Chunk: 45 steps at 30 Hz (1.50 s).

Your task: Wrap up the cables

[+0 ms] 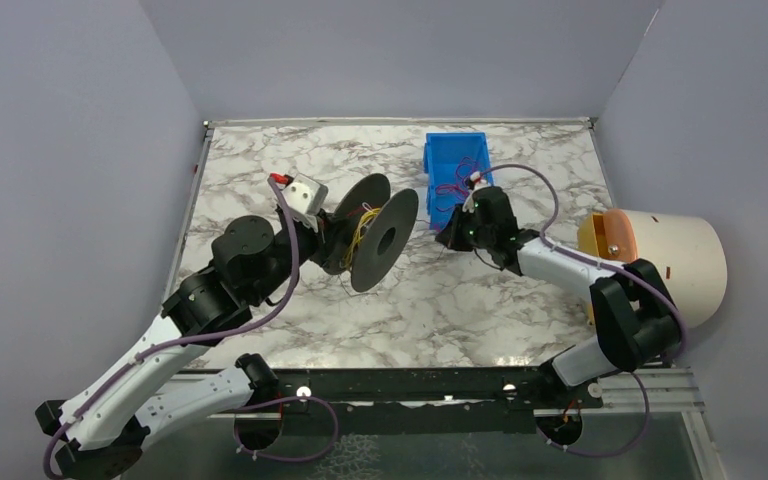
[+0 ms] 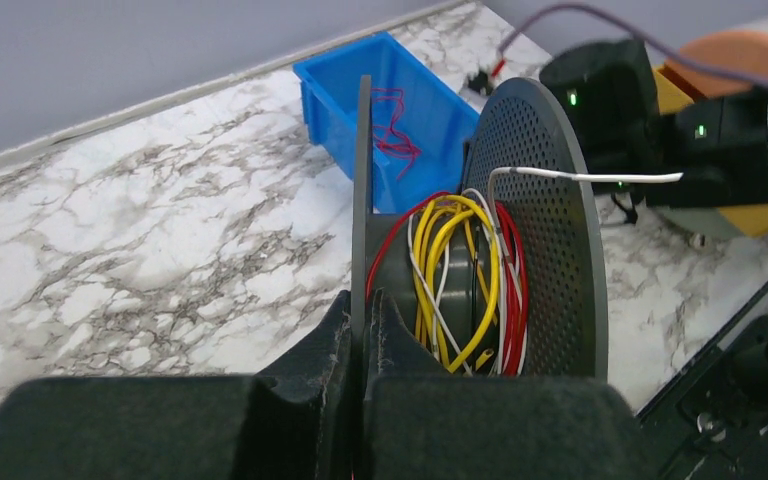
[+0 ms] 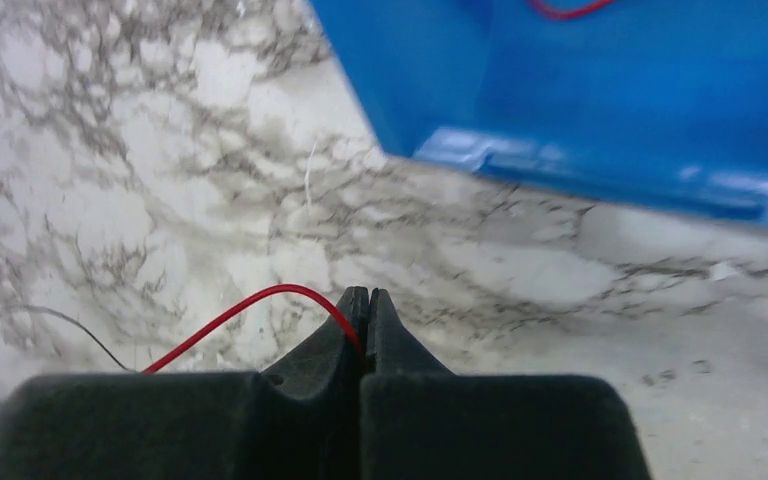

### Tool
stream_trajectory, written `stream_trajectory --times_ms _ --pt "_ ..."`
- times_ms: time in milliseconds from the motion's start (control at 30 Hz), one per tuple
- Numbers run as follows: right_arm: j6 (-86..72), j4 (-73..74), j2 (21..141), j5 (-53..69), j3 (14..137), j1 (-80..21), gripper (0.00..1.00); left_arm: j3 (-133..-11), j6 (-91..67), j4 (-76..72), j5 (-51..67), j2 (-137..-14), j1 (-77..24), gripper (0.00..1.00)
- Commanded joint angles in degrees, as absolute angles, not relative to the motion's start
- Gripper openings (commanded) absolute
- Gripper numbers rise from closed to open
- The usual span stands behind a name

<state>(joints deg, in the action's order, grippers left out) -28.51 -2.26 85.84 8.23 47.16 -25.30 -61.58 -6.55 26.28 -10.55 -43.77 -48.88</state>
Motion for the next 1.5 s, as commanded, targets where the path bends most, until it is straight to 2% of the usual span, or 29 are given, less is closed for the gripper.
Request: stream_trajectory --times_ms 0,333,867,1067,1367,1467 --pt "-29.54 -11.01 84.06 8.25 42.30 -32.59 0.01 -62.65 -12.21 14.56 -19.66 -42.88 -49.22 0.00" --pt "-31.37 -17.18 82.06 -4.27 34.80 -51.58 0.01 -60.54 -18.68 9.44 -36.27 -43.17 -49.22 0.00" --pt "-29.62 -3.43 83.52 -23.05 47.18 -80.09 0.01 -59.05 -16.12 10.39 -50.43 -49.51 -49.13 0.00" --pt "-29.29 5.47 81.83 -27.46 54.89 -85.59 0.01 -58.30 -13.99 12.39 -53.08 -52.93 -49.13 0.00" --pt "-27.68 21.62 80.18 -29.71 68.39 -85.87 0.01 -58.20 -12.52 18.02 -49.54 -58.46 -49.13 0.00" --pt "-23.93 21.65 77.32 -31.05 69.19 -85.88 0.01 -57.69 -12.10 19.19 -46.51 -58.49 -49.13 0.00"
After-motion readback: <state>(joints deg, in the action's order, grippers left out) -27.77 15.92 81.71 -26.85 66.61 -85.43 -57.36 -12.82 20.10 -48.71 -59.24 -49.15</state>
